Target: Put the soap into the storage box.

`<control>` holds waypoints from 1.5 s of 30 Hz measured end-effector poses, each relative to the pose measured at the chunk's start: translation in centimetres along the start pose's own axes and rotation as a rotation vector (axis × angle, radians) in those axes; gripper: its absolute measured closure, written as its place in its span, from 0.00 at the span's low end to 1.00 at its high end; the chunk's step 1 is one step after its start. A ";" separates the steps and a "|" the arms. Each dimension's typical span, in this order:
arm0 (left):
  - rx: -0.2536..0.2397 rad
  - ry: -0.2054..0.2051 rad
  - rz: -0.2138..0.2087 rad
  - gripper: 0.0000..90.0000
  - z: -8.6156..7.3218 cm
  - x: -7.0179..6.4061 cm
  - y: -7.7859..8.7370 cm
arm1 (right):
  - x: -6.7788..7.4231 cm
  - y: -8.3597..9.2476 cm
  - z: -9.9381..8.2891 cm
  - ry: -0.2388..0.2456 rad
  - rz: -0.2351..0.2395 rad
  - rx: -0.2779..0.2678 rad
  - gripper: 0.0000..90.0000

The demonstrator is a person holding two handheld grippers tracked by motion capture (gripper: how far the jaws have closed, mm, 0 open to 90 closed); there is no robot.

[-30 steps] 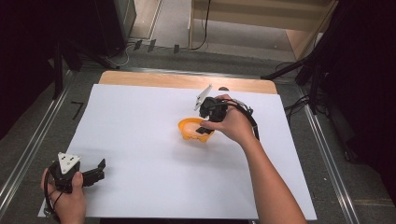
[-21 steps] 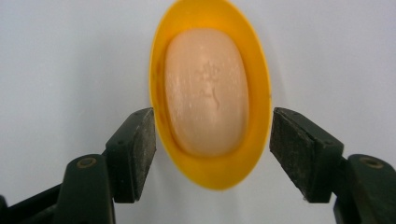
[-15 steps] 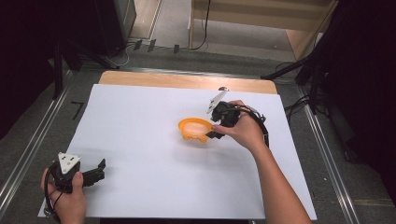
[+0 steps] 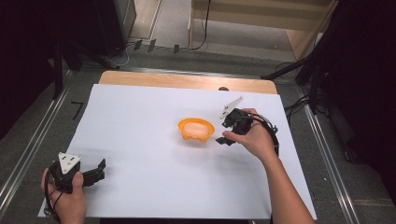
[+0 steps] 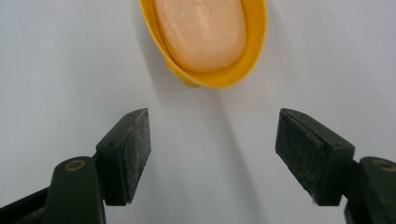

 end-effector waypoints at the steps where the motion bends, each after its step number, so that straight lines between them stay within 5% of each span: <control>1: 0.000 0.000 0.000 0.00 0.0 0.0 0.0 | -0.1 0.0 -0.4 -0.009 -0.003 0.004 0.30; 14: -0.001 -0.001 0.002 0.00 0.0 0.0 0.0 | -0.4 0.5 -3.2 -0.060 -0.033 -0.023 0.21; 18: 0.000 -0.002 0.002 0.00 0.0 0.0 0.0 | -0.8 0.6 -4.2 -0.105 -0.111 -0.030 0.16; 35: -0.001 -0.003 0.004 0.00 0.0 0.0 0.0 | -0.8 1.9 -8.6 -0.214 -0.136 -0.085 0.06; 45: -0.004 -0.003 0.005 0.00 0.0 0.0 0.0 | -1.2 3.2 -11.6 -0.294 -0.164 -0.182 0.03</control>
Point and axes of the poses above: each handheld gripper's, and its own axes: y roughly backward along the jaws, z roughly out of its top, x roughly to its left, the point moved 10 cm from there along -y, roughly forward along the jaws, and after that the axes turned 11 degrees about -y, right-handed, at the moved point
